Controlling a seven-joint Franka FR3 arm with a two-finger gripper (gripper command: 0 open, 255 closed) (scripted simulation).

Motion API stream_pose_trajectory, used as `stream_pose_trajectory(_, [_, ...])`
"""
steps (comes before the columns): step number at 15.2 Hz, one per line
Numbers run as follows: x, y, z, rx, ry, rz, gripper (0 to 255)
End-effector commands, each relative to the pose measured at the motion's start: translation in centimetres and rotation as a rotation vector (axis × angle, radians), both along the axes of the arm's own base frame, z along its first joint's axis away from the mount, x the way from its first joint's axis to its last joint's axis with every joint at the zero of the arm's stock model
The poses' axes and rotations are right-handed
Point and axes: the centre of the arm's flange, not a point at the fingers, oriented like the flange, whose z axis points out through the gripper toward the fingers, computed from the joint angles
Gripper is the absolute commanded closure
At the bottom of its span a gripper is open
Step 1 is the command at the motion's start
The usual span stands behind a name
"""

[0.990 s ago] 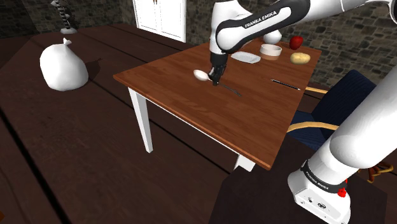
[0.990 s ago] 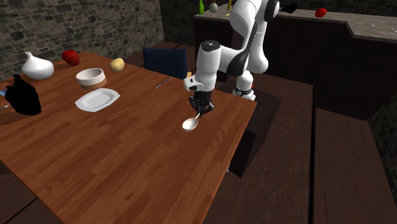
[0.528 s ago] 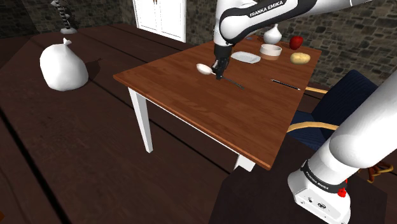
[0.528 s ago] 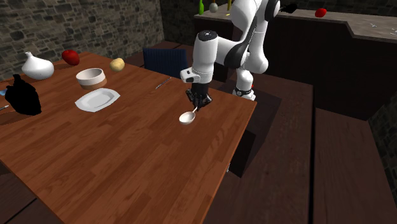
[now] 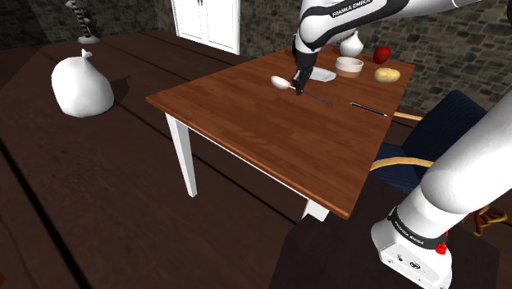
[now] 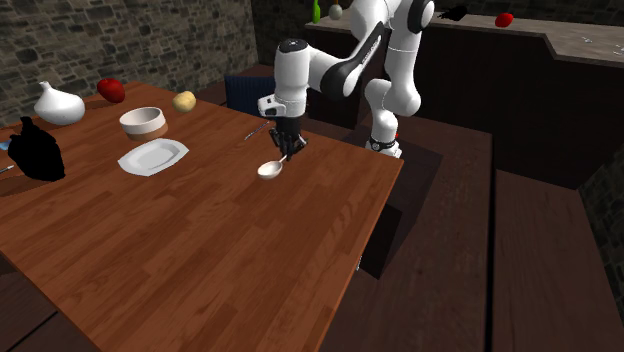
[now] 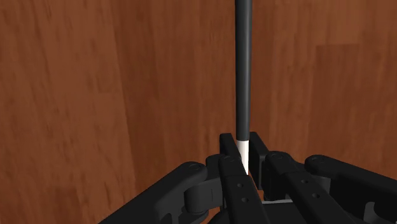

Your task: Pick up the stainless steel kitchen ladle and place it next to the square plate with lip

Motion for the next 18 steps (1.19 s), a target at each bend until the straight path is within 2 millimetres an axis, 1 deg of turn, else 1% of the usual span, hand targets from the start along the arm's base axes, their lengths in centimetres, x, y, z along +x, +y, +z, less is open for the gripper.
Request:
stream_pose_trajectory(1, [-0.5,-3.0,-0.3,0.0,0.0,0.001,255])
stream_pose_trajectory(18, [-1.7,-25.4,-0.2,0.0,0.0,0.001,255])
